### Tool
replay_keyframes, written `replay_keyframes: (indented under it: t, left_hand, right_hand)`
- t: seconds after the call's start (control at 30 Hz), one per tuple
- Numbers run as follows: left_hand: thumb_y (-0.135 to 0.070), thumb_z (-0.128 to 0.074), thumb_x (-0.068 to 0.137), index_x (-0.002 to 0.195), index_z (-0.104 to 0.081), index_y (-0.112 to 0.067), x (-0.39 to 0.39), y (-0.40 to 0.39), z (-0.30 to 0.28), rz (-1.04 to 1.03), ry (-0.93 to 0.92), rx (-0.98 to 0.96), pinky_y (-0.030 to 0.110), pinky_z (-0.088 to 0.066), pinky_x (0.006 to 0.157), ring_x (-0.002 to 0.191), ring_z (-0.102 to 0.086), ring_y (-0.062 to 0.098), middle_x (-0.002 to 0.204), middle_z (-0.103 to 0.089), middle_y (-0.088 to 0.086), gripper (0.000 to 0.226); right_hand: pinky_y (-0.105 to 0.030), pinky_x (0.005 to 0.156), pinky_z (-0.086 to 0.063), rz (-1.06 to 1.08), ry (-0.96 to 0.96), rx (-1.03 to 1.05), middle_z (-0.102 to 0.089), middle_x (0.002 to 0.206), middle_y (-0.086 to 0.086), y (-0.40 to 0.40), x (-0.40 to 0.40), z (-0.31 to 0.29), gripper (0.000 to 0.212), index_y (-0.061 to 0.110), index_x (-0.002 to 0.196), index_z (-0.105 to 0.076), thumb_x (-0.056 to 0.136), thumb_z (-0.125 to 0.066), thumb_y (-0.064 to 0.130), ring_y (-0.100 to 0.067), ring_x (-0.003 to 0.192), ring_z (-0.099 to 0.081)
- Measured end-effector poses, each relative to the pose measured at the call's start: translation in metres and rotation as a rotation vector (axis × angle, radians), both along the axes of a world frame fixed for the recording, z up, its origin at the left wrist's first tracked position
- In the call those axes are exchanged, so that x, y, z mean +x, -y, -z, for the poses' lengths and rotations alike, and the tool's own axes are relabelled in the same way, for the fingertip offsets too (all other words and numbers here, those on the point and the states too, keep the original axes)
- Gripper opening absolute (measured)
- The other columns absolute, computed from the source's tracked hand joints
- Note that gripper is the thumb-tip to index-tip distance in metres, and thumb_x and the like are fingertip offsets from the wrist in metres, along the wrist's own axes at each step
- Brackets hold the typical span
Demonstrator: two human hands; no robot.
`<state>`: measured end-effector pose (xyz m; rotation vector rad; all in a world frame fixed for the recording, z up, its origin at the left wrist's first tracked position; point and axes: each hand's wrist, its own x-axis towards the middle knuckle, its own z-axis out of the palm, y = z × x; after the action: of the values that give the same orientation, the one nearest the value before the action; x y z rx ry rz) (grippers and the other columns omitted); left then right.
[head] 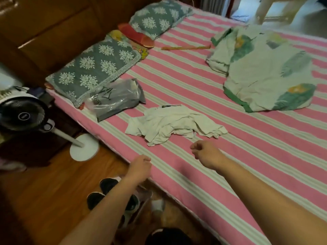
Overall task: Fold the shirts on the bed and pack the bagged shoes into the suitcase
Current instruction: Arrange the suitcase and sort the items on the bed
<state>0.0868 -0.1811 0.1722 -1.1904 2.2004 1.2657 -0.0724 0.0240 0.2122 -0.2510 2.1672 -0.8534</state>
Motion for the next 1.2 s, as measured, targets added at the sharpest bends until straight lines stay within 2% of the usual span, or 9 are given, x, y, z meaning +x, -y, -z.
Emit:
replay_keyframes:
  t: [0.1,0.4,0.47,0.6,0.7,0.87,0.97,1.03,1.2]
  left_hand:
    - [-0.016,-0.046,0.100,0.131,-0.058,-0.018,-0.041,0.053,0.056,0.144,0.098,-0.100,0.037,-0.051,0.096,0.108,-0.058,0.024,0.129,-0.058,0.007,0.033]
    - [-0.044,-0.046,0.097,0.154,-0.034,-0.037,-0.141,0.148,0.228,0.626,0.361,-0.194,0.046,-0.022,0.123,0.149,-0.019,0.039,0.166,-0.005,0.014,0.059]
    - [-0.035,-0.046,0.100,0.152,-0.037,-0.025,-0.149,0.147,0.235,0.683,0.329,-0.198,0.048,-0.027,0.121,0.147,-0.025,0.039,0.164,-0.014,0.015,0.054]
    - [-0.014,-0.045,0.101,0.131,-0.054,-0.006,-0.146,0.134,0.198,0.628,0.180,-0.304,0.046,-0.048,0.099,0.122,-0.056,0.036,0.135,-0.051,0.016,0.032]
    - [-0.003,-0.045,0.101,0.120,-0.068,-0.004,-0.133,0.108,0.125,0.555,-0.208,-0.284,0.044,-0.051,0.097,0.109,-0.063,0.031,0.117,-0.067,0.014,0.030]
    - [-0.020,-0.039,0.106,0.107,-0.070,-0.014,-0.105,0.013,-0.039,0.896,-0.611,0.137,0.041,-0.049,0.094,0.102,-0.063,0.016,0.105,-0.068,-0.001,0.032]
    - [-0.023,-0.047,0.106,0.121,-0.062,-0.021,-0.106,-0.040,-0.098,0.763,-0.588,0.447,0.037,-0.053,0.095,0.105,-0.063,0.011,0.112,-0.065,-0.008,0.022]
    - [-0.022,-0.063,0.098,0.137,-0.050,-0.030,-0.099,-0.076,-0.121,0.608,-0.608,0.610,0.034,-0.053,0.099,0.115,-0.060,0.009,0.125,-0.057,-0.009,0.042]
    - [-0.047,-0.082,0.076,0.137,-0.039,-0.051,-0.071,-0.187,-0.120,0.366,-0.746,0.391,0.024,-0.046,0.103,0.129,-0.047,0.000,0.135,-0.047,-0.016,0.075]
  right_hand:
    - [-0.029,0.081,-0.049,0.061,0.001,0.042,-0.066,0.110,0.000,0.036,-0.007,0.019,0.022,0.018,0.115,-0.065,0.099,-0.051,0.011,-0.020,0.100,-0.064]
    - [-0.016,0.066,-0.045,0.253,0.106,0.131,-0.067,0.101,0.002,0.077,-0.008,0.071,0.018,0.020,0.112,-0.064,0.103,-0.049,0.015,-0.014,0.086,-0.061]
    - [-0.020,0.069,-0.049,0.311,0.121,0.159,-0.068,0.101,0.000,0.070,-0.008,0.074,0.017,0.020,0.110,-0.064,0.102,-0.050,0.014,-0.016,0.088,-0.065]
    - [-0.032,0.075,-0.053,0.436,0.179,0.199,-0.070,0.102,-0.006,0.052,-0.001,0.068,0.017,0.016,0.107,-0.064,0.101,-0.050,0.010,-0.023,0.091,-0.067]
    - [-0.030,0.068,-0.052,0.453,0.185,0.138,-0.067,0.108,-0.005,0.042,0.013,0.051,0.017,0.021,0.110,-0.063,0.101,-0.052,0.010,-0.018,0.088,-0.065]
    - [-0.008,0.092,-0.043,0.122,-0.223,-0.101,-0.038,0.137,0.025,0.033,0.038,-0.002,0.079,0.044,0.151,-0.031,0.092,-0.070,0.009,0.010,0.122,-0.045]
    - [-0.006,0.075,-0.044,0.231,-0.458,-0.109,-0.066,0.108,0.025,0.005,0.048,-0.033,0.050,0.045,0.123,-0.059,0.093,-0.062,0.005,0.007,0.095,-0.062]
    - [-0.013,0.059,-0.046,0.352,-0.512,-0.113,-0.070,0.083,0.016,-0.024,0.053,-0.058,0.041,0.039,0.106,-0.065,0.092,-0.054,0.002,0.001,0.076,-0.064]
    - [-0.030,0.064,-0.056,0.620,-0.367,-0.363,-0.073,0.081,-0.002,-0.106,0.053,-0.112,0.021,0.018,0.090,-0.067,0.103,-0.051,0.022,-0.015,0.078,-0.070]
